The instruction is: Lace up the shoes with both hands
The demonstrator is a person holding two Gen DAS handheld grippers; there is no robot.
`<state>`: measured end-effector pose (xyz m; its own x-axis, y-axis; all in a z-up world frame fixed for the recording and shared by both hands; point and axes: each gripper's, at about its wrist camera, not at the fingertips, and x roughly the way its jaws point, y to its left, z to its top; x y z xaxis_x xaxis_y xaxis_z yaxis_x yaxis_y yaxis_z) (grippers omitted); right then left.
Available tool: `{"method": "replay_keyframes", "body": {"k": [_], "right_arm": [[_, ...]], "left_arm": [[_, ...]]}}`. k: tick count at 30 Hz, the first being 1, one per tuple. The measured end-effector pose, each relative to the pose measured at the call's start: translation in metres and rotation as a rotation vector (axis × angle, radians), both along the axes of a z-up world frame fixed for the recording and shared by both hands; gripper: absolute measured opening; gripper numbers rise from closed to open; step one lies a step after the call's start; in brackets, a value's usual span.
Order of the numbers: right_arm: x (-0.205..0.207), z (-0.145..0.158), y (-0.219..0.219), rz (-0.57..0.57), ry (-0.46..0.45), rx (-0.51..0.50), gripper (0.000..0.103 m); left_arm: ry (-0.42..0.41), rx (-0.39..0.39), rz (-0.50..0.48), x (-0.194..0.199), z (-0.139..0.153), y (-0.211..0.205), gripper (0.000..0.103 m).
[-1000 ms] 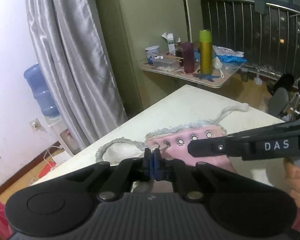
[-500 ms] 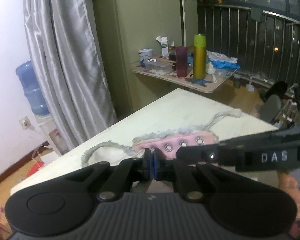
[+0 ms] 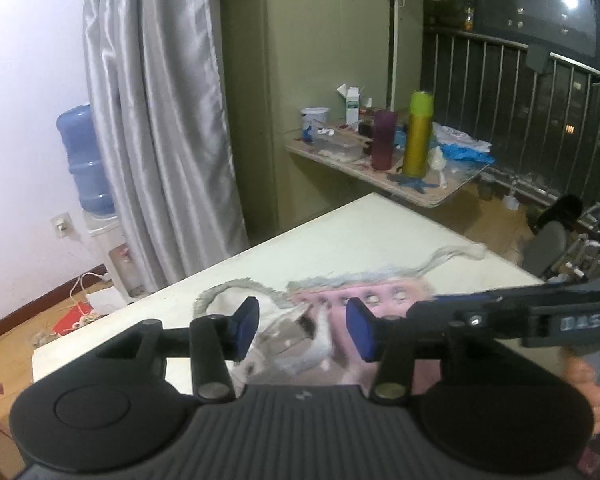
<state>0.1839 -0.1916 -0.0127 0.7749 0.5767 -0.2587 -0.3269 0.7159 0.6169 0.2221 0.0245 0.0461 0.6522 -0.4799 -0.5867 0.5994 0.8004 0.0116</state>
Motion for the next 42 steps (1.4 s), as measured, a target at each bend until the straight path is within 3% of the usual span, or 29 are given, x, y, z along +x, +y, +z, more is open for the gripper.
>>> {"method": "replay_keyframes", "body": {"k": [6, 10, 13, 16, 20, 23, 26, 31, 33, 42], "right_arm": [[-0.011, 0.003, -0.02, -0.009, 0.017, 0.061, 0.027], [-0.021, 0.011, -0.034, -0.065, -0.017, 0.015, 0.027], [-0.016, 0.009, -0.045, -0.088, 0.004, 0.009, 0.027], [-0.003, 0.005, -0.048, -0.104, 0.019, 0.006, 0.027], [0.02, -0.001, -0.042, -0.083, 0.033, -0.015, 0.027], [0.033, -0.007, -0.038, -0.033, 0.052, 0.009, 0.027], [0.045, -0.012, -0.038, 0.008, 0.08, 0.078, 0.027], [0.068, -0.021, -0.034, 0.099, 0.162, 0.187, 0.027], [0.074, -0.024, -0.032, 0.134, 0.182, 0.249, 0.027], [0.086, -0.024, -0.008, 0.184, 0.197, 0.282, 0.028]], "left_arm": [[0.149, -0.101, 0.005, -0.012, 0.016, -0.011, 0.05], [0.262, -0.116, 0.142, -0.006, 0.011, -0.017, 0.05], [0.316, -0.165, 0.181, 0.002, 0.007, -0.016, 0.05], [0.365, -0.159, 0.218, 0.01, -0.001, -0.022, 0.049], [0.403, -0.185, 0.27, 0.019, -0.018, -0.021, 0.023], [0.34, -0.208, 0.277, 0.007, -0.026, -0.012, 0.018], [0.251, -0.201, 0.273, -0.008, -0.031, -0.008, 0.017], [0.177, -0.19, 0.254, -0.017, -0.03, -0.013, 0.017], [0.164, -0.188, 0.249, -0.019, -0.03, -0.016, 0.017], [0.137, -0.193, 0.237, -0.022, -0.029, -0.022, 0.017]]}}
